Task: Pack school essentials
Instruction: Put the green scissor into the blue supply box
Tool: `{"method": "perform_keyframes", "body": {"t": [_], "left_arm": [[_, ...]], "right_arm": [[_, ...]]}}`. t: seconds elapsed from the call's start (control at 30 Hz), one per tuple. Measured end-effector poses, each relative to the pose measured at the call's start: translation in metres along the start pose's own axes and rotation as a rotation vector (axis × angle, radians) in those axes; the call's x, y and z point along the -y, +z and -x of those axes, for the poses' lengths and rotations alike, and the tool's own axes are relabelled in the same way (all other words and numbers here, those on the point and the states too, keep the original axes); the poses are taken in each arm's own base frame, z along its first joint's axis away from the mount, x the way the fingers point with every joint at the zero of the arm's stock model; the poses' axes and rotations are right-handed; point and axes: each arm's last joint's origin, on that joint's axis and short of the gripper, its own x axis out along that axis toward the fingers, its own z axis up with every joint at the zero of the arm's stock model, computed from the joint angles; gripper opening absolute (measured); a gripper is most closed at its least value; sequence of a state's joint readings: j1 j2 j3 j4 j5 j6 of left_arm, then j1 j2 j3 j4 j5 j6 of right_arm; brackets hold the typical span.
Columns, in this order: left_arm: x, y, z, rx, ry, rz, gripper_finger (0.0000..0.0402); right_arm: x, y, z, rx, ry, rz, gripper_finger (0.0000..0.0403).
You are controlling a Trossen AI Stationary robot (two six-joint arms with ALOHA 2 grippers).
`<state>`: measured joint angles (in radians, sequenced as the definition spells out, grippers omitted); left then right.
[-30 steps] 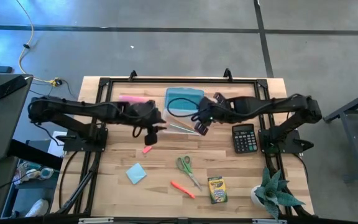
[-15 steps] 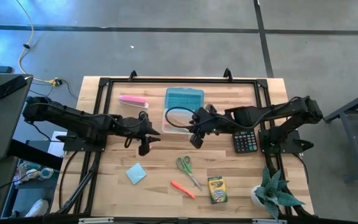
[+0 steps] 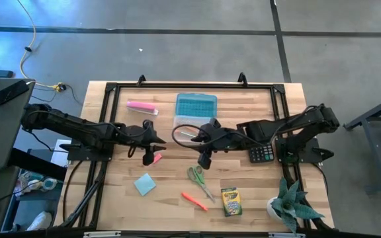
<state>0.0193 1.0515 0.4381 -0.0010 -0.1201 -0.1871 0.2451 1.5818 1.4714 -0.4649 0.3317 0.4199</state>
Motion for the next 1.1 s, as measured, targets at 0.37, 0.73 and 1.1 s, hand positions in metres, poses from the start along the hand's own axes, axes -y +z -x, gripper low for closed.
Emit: {"method": "perform_keyframes", "body": {"t": [0.37, 0.73, 1.1], "left_arm": [[-0.004, 0.0, 0.0, -0.001, 0.039, 0.001, 0.0109], [-0.005, 0.001, -0.001, 0.003, 0.041, 0.004, 0.0109], [-0.005, 0.002, -0.001, 0.012, 0.042, -0.055, 0.0109]], "right_arm": [[-0.002, 0.0, -0.001, -0.154, -0.08, -0.049, 0.0119], [-0.033, -0.019, -0.014, -0.231, -0.06, -0.157, 0.0119], [-0.07, -0.005, -0.029, -0.292, -0.076, -0.158, 0.0119]]}}
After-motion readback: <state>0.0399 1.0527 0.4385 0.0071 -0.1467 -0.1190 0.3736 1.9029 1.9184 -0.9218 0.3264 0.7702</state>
